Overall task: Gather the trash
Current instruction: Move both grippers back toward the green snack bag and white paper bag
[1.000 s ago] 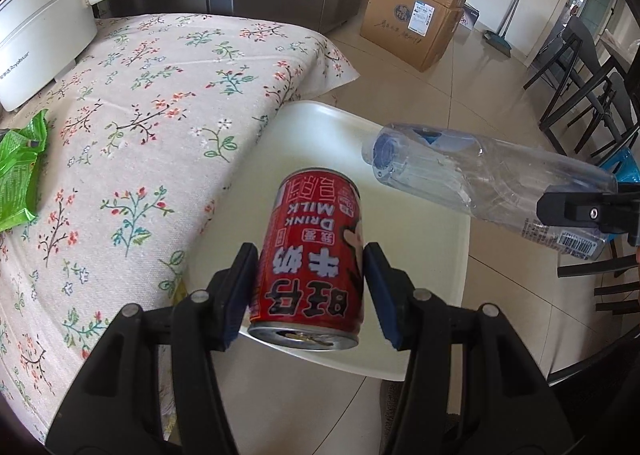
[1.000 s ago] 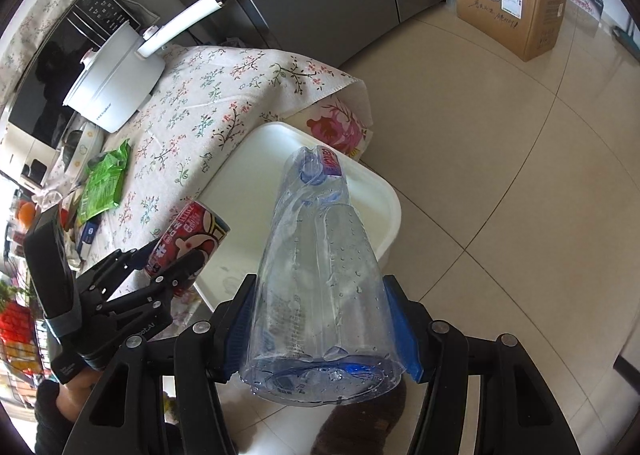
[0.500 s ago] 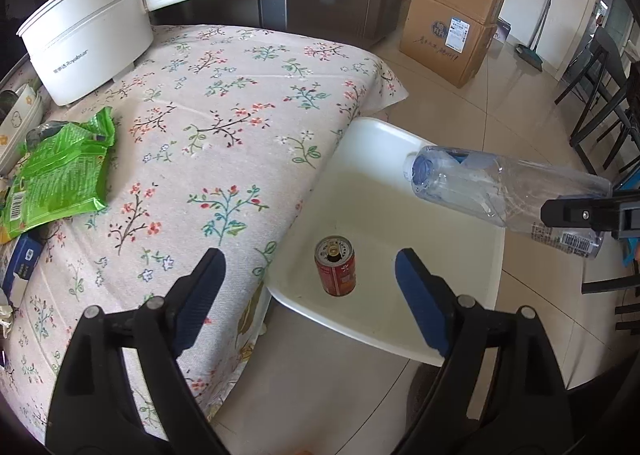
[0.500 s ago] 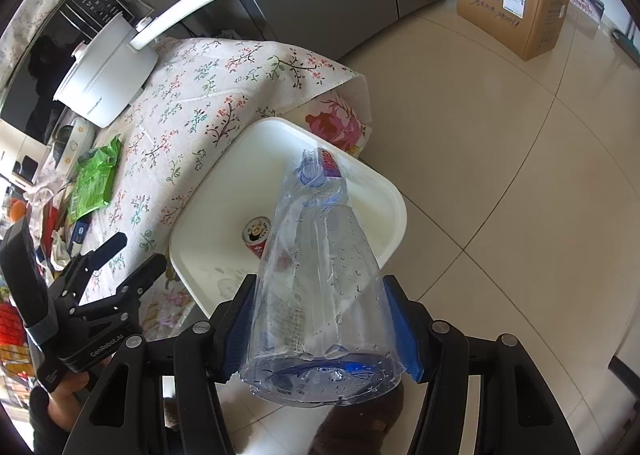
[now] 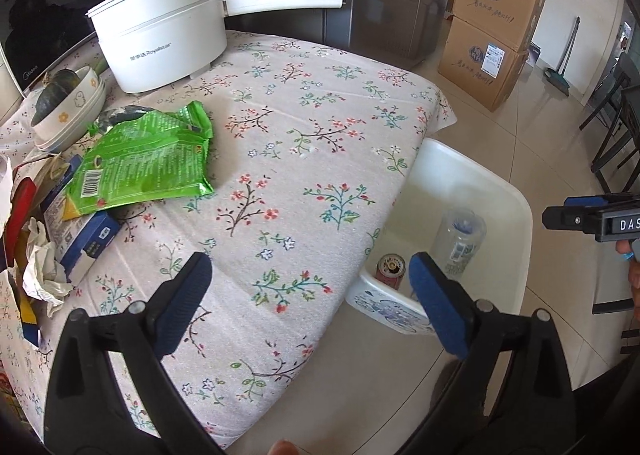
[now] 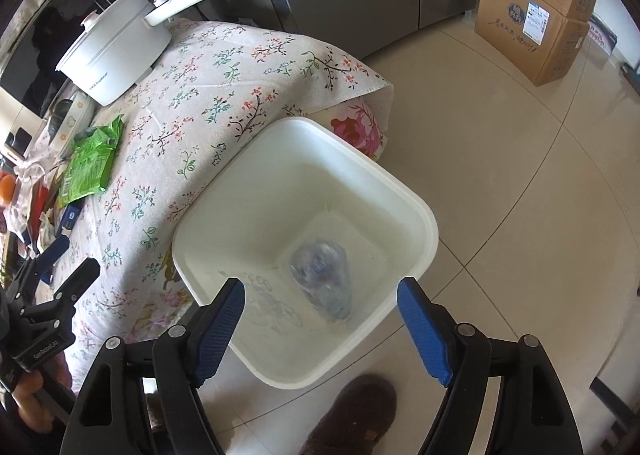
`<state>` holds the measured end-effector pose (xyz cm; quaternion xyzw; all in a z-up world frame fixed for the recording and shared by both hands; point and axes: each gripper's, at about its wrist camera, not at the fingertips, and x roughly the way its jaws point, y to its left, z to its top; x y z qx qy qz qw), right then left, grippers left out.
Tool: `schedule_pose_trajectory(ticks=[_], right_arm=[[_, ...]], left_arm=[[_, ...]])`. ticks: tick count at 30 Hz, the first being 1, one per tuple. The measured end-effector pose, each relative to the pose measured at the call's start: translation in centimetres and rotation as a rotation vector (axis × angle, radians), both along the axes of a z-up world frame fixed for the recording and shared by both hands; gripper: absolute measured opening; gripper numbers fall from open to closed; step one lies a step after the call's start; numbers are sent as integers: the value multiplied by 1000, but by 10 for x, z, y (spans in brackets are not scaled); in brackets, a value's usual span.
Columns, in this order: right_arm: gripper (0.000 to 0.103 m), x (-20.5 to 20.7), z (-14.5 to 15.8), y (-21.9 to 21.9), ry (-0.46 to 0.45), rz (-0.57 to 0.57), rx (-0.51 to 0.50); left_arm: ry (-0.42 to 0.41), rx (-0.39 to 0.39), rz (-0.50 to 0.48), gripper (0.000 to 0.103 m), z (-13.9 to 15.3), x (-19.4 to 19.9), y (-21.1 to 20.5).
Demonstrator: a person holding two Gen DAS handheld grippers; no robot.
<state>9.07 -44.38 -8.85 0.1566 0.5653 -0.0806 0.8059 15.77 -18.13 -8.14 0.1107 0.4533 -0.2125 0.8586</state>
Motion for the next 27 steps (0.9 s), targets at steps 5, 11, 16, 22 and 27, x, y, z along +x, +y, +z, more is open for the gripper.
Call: schedule_pose_trajectory(ticks=[5,11,16,22,27], right_arm=[[83,10,5,16,-13,14,-24],[83,24,15,35,-44,26,-28],[83,41,23,59,-72,48,-26],[83,63,29,95,-97,92,-23],[84,81,32,129,-113,138,-39]], left_arm=[[-18,4,41,99,7,3,19],[-37,5,100,99,13,9,51],[-46,-2,152,99,19,12,79],[-63,4,208,99,24,16,115],[-74,4,264,99,27,21,146]])
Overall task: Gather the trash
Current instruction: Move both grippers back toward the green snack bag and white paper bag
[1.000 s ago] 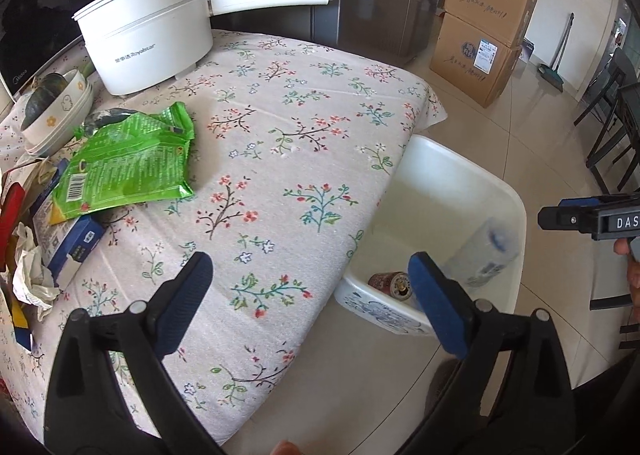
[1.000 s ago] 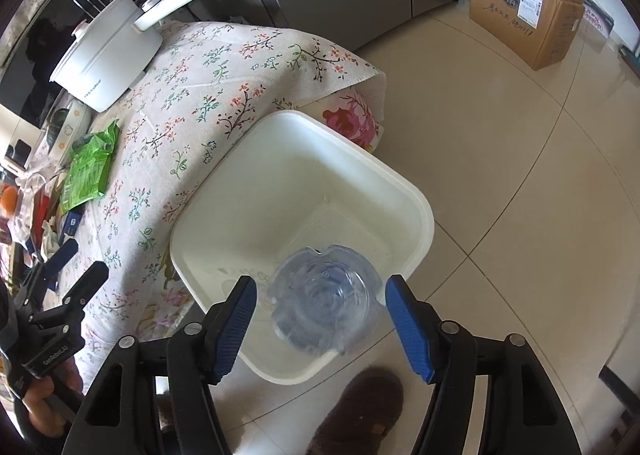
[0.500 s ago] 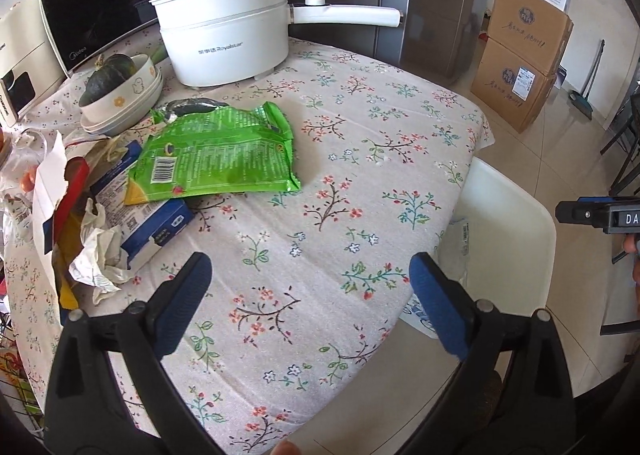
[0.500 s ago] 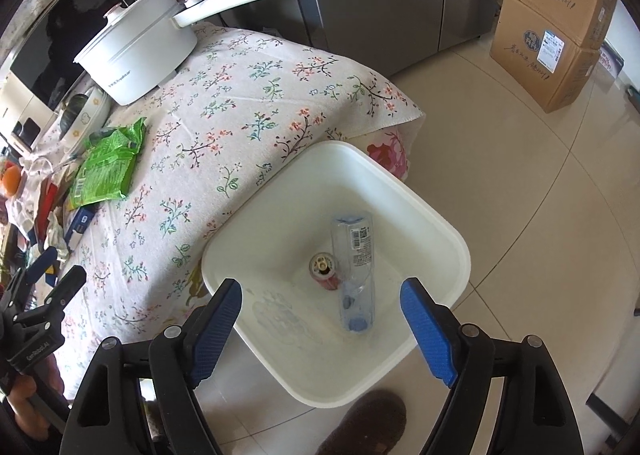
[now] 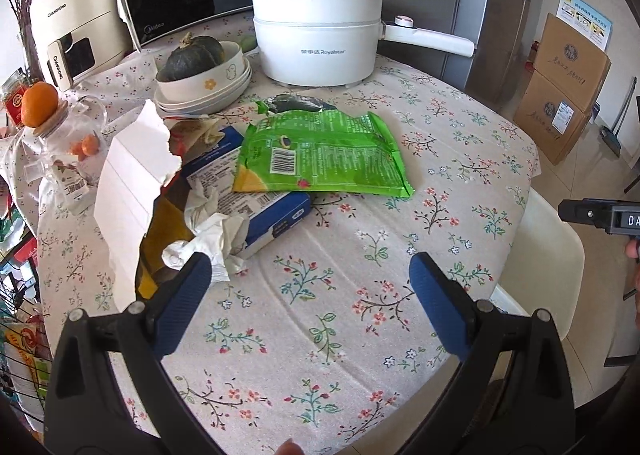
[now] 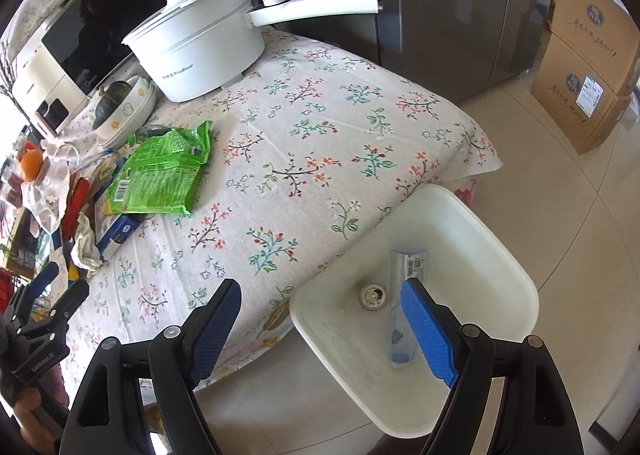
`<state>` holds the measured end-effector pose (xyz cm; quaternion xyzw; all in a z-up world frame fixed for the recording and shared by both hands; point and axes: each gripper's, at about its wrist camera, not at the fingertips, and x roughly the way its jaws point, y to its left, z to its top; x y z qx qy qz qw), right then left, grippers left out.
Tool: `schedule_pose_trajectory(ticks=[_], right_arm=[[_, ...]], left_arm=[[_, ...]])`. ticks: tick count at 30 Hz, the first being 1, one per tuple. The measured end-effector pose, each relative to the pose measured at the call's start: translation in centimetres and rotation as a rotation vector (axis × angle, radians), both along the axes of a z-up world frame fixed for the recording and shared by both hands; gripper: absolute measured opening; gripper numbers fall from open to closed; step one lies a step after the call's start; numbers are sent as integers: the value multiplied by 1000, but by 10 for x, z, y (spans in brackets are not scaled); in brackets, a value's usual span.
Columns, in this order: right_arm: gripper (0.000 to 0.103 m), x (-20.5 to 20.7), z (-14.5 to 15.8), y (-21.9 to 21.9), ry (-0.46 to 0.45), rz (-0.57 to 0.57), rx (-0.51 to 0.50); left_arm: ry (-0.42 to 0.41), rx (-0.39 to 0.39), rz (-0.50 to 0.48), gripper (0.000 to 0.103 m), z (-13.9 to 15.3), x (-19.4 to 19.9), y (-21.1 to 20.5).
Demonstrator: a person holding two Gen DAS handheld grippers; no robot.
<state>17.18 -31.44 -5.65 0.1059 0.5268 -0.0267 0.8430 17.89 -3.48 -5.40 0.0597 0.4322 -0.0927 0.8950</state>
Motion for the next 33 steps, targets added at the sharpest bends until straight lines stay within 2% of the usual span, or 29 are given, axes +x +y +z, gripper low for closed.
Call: schedule_pose_trajectory(ticks=[17,24,30,33], right_arm=[[84,50,-11,86,-11,83,-7],[84,69,-24,112,3,112,-31],[84,81,-35,130,11,143,-65],[84,85,-39,138,10,162,-88]], left_arm=[[-15,25,157,99,-11,29,83],[-16,3,211,98,-18,38,106],[-2,-11,215,92,-24,46,114],[11,-1,200,84,-28,49,112]])
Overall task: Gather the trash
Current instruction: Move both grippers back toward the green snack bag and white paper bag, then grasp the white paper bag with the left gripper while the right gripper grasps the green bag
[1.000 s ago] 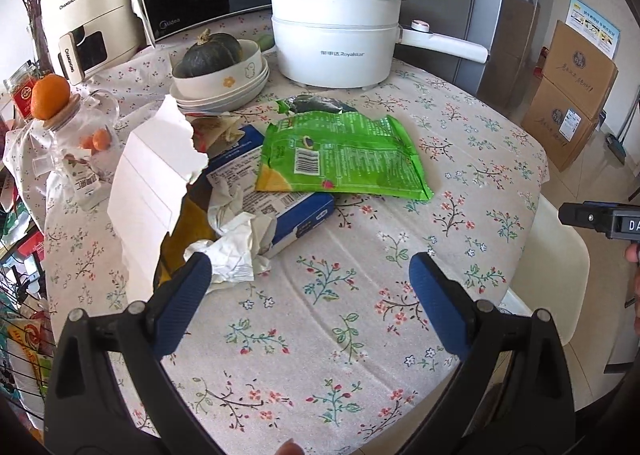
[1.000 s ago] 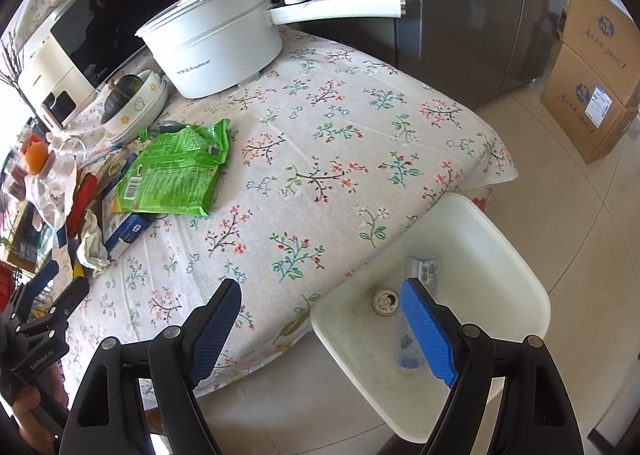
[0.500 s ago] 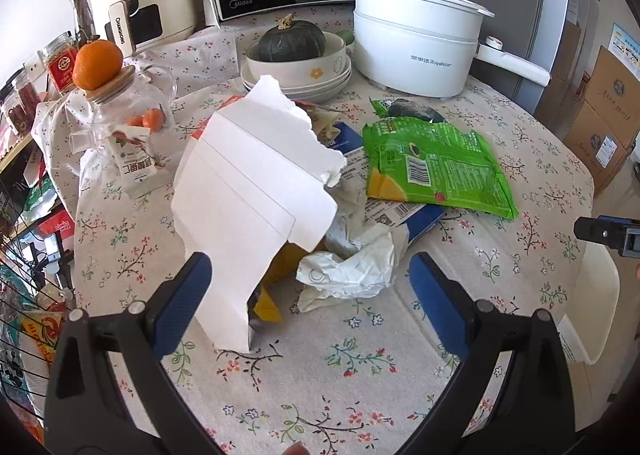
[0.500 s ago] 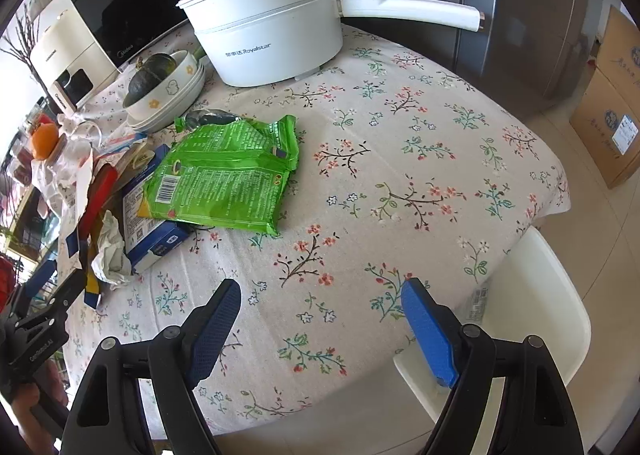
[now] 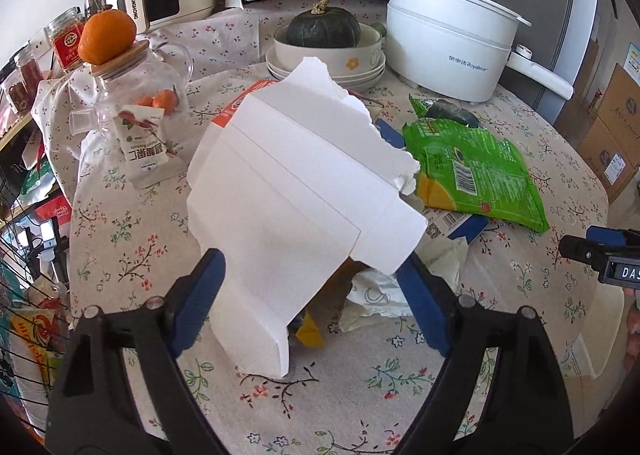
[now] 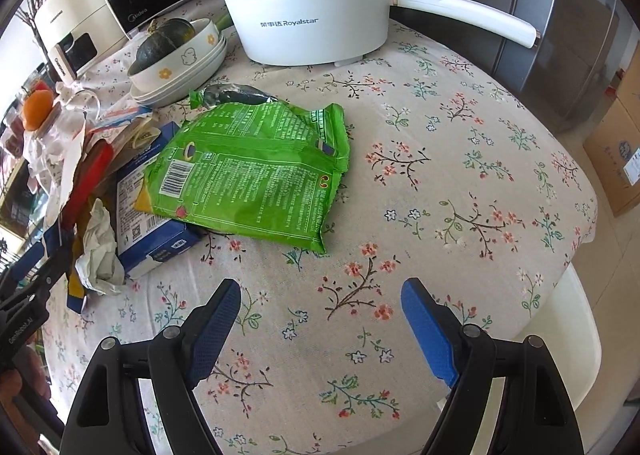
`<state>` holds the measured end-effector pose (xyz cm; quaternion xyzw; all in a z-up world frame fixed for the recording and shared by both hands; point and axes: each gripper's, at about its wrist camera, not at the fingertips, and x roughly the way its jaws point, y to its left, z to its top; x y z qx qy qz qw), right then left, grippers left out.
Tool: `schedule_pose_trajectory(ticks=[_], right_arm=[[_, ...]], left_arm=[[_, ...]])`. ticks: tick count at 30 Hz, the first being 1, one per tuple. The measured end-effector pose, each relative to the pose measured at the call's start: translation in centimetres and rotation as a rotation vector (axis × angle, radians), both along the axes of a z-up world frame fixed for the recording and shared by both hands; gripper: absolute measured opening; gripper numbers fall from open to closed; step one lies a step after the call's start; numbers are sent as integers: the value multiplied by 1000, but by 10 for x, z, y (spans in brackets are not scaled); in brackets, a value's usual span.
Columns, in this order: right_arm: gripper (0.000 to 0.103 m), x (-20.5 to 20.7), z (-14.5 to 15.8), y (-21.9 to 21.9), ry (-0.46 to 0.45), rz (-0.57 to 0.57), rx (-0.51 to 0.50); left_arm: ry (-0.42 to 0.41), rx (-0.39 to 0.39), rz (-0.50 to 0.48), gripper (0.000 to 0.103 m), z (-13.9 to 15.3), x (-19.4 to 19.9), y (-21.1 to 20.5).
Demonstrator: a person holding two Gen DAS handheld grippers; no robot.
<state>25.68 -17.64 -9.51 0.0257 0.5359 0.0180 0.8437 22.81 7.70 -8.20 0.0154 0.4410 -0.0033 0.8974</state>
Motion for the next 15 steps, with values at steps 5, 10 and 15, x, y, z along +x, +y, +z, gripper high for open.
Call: schedule_pose_trajectory(ticks=[5,10,15], right_arm=[[84,6,-5,11,-12,33,-39],[84,12,-11,28,-31,85,-95],[84,16,-18,53,-71,165,-202]], left_arm=[[12,26,-15,57,-2,3,-3],[29,1,7,28,1,4,6],[-14,-11,47,14,14,1,17]])
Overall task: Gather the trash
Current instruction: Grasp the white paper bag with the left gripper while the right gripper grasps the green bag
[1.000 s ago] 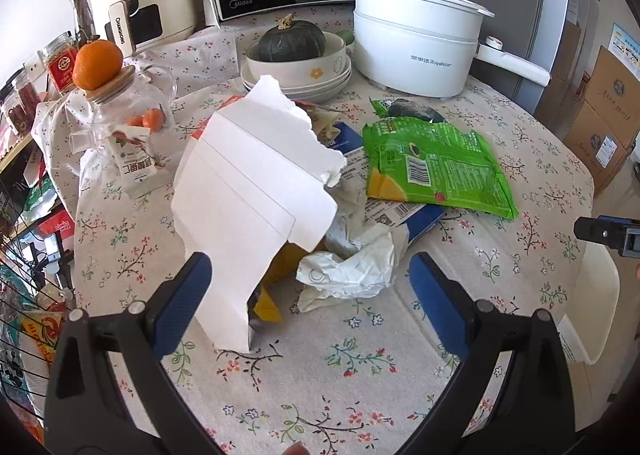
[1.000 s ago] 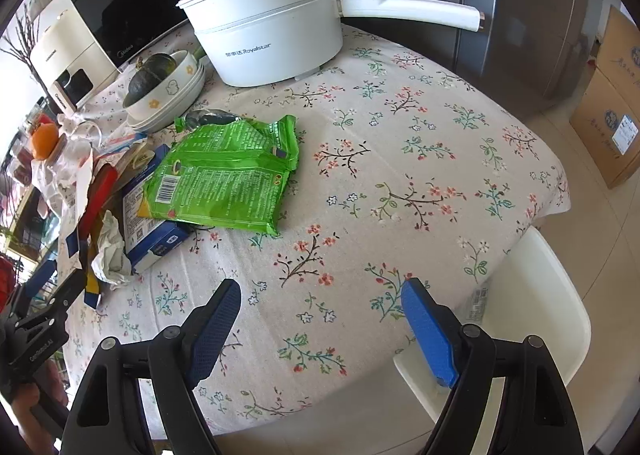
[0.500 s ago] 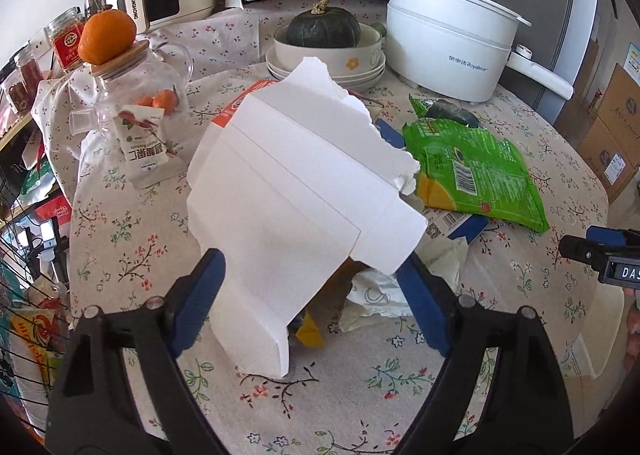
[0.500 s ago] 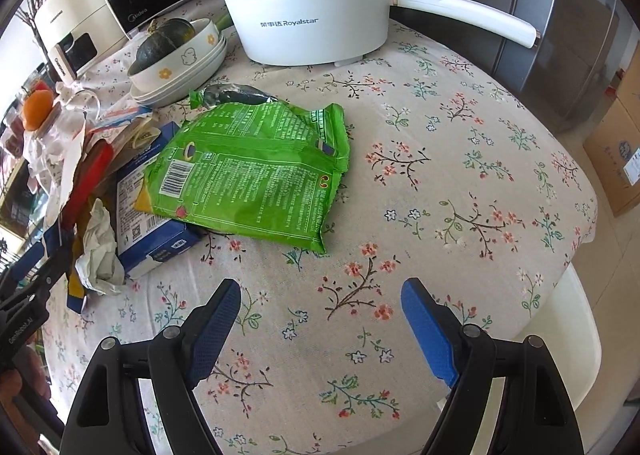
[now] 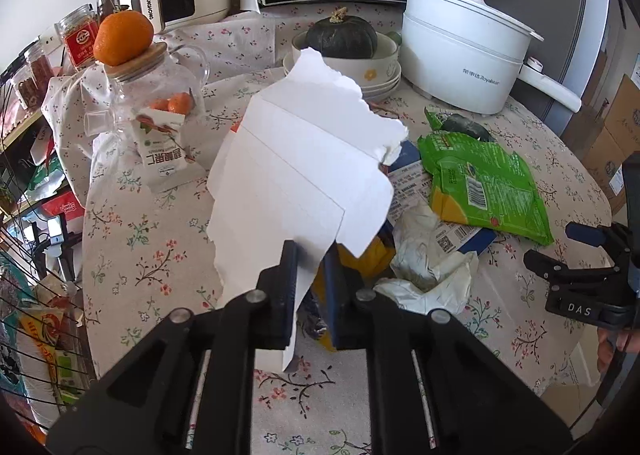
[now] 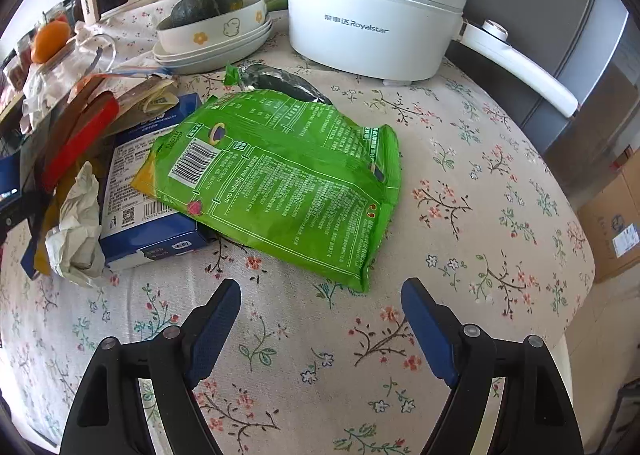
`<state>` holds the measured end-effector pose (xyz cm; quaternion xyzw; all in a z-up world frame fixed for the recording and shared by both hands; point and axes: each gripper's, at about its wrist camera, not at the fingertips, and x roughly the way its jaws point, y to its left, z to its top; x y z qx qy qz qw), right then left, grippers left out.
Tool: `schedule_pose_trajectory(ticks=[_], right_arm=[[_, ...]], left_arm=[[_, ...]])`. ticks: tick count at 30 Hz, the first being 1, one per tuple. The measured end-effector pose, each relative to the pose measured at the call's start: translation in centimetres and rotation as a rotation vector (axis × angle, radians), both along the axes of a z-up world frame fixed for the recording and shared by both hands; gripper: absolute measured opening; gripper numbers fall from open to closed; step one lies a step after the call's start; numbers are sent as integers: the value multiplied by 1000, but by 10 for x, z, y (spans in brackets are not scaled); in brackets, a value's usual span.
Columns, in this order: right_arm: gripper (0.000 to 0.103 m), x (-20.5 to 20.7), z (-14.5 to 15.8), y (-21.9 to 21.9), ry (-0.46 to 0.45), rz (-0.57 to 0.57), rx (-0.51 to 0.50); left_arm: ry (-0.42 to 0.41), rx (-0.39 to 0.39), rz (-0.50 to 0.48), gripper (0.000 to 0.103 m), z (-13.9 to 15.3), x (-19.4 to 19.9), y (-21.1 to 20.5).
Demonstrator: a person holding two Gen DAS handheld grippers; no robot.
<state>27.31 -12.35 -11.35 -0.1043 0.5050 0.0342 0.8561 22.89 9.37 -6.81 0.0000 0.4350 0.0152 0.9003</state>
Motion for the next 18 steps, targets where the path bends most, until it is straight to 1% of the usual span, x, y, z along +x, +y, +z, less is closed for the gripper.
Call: schedule_pose_trajectory(ticks=[6,8,10,13,14,15,17,18], right_arm=[[82,8,-12,26,-55,69,-142],[81,13,-17,33,-63,82,-170],[77,16,-22,38,-70,93,-189],[69,21,-22,42,-91,111,-162],[63,23,-21,43,-96,111,-149],[51,24,-20,44,-103,109,-145],[39,26,-21,44,-102,105,-148],[35,26,-20,42,-106,101,-143]], left_arm=[[-31,-55,48,9,11,-3,20],[-38,-67,60,8,13,-4,24],[-44,-73,70,7,15,-5,28],[-53,-81,87,6,18,-7,33],[-55,-84,93,6,19,-8,35],[-58,-86,99,6,20,-8,36],[-63,-93,109,6,21,-10,40],[-65,-96,112,5,21,-11,42]])
